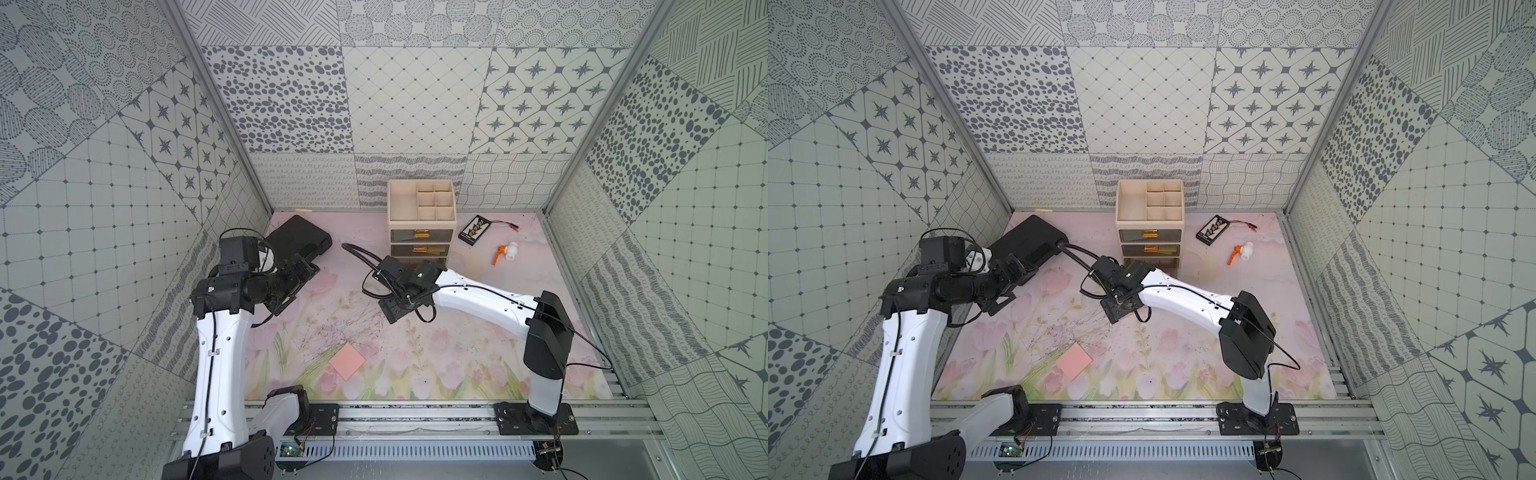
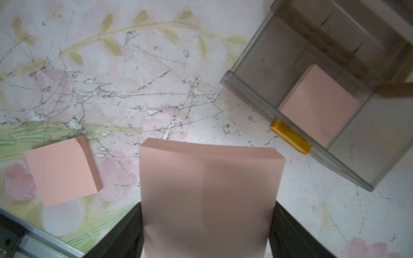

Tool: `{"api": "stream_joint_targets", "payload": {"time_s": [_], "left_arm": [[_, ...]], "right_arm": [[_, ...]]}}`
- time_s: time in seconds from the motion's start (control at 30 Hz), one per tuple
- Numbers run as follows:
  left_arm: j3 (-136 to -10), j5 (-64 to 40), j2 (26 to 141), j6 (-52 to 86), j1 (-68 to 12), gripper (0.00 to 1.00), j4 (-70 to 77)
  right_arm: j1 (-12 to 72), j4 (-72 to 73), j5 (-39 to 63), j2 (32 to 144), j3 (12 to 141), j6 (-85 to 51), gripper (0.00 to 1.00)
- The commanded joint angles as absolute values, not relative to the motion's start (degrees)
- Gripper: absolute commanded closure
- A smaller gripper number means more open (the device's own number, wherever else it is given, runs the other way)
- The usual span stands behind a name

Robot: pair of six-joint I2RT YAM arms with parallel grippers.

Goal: Please put the sticky notes in the drawer by color
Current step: Place the sticky notes in the drawer.

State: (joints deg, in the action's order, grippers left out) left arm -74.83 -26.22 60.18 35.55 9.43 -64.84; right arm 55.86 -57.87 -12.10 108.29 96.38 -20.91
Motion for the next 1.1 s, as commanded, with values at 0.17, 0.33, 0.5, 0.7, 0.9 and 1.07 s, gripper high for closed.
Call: {"api": "stream_joint_targets", "payload": {"time_s": [0.17,0.33,0.5,0.7,0.9,1.07], "left_arm": [[-74.5,-28.1,60.6,35.5,9.8,0.01,-63.2],[-74.7,-28.0,61.1,35.2,9.8,0.01,-63.4],[-74.5,-28.0,61.6,35.2,9.8,0.01,-63.0],[-74.3,-27.8,61.8,35.0,9.8,0.01,-62.9],[-74.0,-27.8,62.0,35.1,9.8,0.01,-62.6],[-73.9,-27.9,62.0,35.0,9.8,0.01,-62.7]], "right_arm": [[49.4,-59.1,-13.6,112.1,103.4,-15.7,0.16],[46.4,-59.4,-11.7,115.8,106.5,-15.7,0.16],[45.0,-59.1,-11.3,118.0,107.4,-15.6,0.17],[42.8,-58.4,-10.3,119.3,108.0,-16.0,0.17],[41.7,-59.4,-10.3,121.7,110.6,-16.4,0.17],[41.1,-60.8,-10.1,124.3,114.5,-17.2,0.10]]}}
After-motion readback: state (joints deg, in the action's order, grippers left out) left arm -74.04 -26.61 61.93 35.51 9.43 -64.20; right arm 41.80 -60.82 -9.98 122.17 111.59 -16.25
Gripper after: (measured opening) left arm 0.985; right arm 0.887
